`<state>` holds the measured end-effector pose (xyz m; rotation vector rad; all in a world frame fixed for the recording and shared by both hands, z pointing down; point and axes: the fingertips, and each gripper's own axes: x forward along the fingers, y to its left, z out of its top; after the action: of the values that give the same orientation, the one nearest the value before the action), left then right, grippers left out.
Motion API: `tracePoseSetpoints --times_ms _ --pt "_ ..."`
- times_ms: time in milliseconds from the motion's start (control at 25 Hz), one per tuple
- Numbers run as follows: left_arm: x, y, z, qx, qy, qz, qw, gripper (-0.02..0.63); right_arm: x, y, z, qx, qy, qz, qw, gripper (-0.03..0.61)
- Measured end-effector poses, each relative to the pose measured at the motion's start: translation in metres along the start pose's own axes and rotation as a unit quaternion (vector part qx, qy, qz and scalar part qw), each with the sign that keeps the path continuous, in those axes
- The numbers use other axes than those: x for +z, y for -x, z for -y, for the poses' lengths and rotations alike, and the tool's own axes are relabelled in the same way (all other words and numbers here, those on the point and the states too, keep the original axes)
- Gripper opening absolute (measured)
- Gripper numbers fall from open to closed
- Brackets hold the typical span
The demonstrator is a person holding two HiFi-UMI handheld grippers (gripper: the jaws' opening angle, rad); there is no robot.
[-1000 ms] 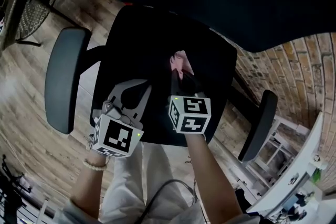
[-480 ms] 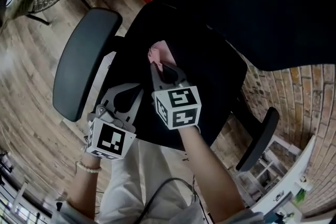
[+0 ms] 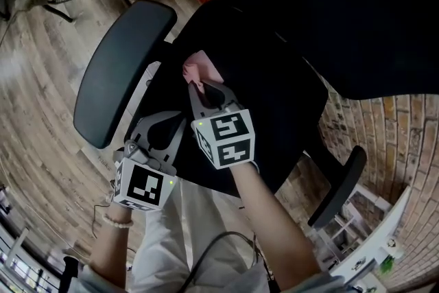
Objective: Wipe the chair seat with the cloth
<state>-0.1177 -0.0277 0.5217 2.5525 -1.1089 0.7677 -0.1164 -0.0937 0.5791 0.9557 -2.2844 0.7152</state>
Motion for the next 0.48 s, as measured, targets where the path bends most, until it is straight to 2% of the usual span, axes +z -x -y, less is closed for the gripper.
tracePoseSetpoints --times_ms 240,480 --pt "0.008 -0.008 0.020 -0.023 -0.016 0.002 0.9996 0.018 -0.020 0.022 0.014 -0.032 -0.017 0.000 0.999 0.055" --pt "0.022 -0.019 0.048 -0.057 -0.036 0.004 0.9977 0.018 -0.051 0.062 0.047 -0.092 -0.054 -0.004 0.994 0.055"
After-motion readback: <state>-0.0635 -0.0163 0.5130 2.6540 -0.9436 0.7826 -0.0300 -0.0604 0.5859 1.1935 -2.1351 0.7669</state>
